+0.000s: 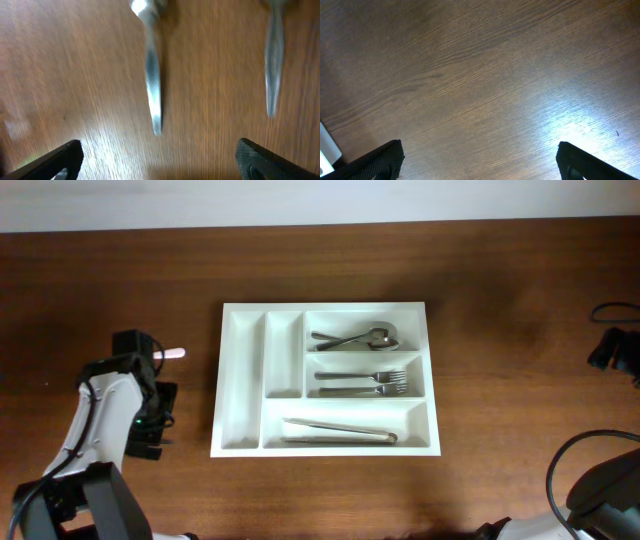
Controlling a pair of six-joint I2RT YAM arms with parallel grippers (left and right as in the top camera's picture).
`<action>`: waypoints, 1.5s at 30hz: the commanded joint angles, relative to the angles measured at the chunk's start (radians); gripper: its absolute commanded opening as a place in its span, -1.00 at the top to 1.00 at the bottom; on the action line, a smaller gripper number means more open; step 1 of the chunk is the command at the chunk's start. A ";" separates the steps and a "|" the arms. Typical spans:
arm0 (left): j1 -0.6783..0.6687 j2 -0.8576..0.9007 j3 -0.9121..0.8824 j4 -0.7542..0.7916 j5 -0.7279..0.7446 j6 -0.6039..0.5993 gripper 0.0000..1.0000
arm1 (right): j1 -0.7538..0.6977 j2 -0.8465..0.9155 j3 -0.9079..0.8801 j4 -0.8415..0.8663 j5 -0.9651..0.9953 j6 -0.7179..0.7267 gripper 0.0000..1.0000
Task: Pack container
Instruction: 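Withdraw the left gripper left toward the spoons beside the tray, then align the left gripper over the upper metal spoon and descend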
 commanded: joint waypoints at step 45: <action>0.195 0.008 -0.203 0.297 -0.005 0.172 -0.99 | -0.002 0.009 -0.001 0.000 0.005 0.009 -0.98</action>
